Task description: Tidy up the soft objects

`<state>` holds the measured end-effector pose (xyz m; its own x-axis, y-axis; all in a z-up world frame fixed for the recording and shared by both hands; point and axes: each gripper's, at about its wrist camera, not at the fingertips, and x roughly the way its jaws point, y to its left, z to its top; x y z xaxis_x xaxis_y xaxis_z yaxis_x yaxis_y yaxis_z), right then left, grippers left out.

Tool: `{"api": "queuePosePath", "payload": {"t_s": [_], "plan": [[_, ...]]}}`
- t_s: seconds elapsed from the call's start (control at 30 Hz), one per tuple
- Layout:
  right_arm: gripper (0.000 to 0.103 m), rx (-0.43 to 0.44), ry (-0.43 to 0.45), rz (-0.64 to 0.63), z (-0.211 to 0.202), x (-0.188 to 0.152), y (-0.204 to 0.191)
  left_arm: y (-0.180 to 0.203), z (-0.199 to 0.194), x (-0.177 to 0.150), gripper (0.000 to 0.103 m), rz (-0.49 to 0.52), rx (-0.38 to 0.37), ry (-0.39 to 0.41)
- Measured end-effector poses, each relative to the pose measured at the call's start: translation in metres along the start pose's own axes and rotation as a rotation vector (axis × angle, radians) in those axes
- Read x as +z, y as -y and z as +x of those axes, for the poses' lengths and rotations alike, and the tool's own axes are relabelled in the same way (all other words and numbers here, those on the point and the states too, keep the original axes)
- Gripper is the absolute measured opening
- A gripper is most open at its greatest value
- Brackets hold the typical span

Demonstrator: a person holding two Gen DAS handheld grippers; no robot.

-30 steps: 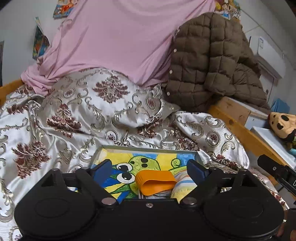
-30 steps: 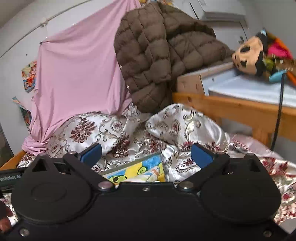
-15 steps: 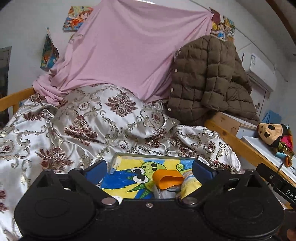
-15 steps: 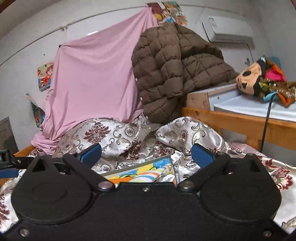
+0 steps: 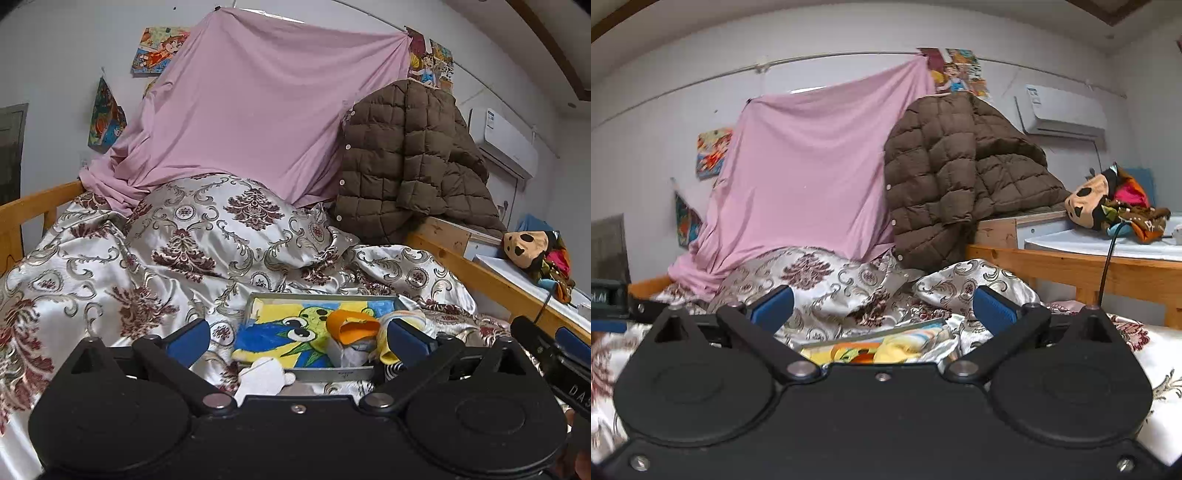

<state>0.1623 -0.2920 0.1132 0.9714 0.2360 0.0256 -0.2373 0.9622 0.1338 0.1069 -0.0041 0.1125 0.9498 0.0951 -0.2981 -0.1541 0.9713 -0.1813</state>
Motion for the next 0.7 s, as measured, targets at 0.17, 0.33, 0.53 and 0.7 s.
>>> {"api": "queuePosePath", "payload": {"t_s": [0.17,0.33,0.53,0.7], "plan": [[0.102,0.014,-0.017,-0.047,-0.016,-0.007,-0.018,-0.014,-0.016,-0.016,0.102,0.008,0.003,-0.005],[0.102,0.017,-0.033,-0.082,-0.028,-0.012,-0.031,-0.029,-0.029,-0.032,0.102,0.035,0.022,-0.016],[0.102,0.009,-0.077,-0.095,-0.045,-0.019,-0.045,-0.051,-0.039,-0.044,0.102,0.055,0.049,-0.042],[0.102,0.013,-0.122,-0.108,-0.052,-0.025,-0.054,-0.063,-0.041,-0.052,0.102,0.073,0.049,-0.077]]}}
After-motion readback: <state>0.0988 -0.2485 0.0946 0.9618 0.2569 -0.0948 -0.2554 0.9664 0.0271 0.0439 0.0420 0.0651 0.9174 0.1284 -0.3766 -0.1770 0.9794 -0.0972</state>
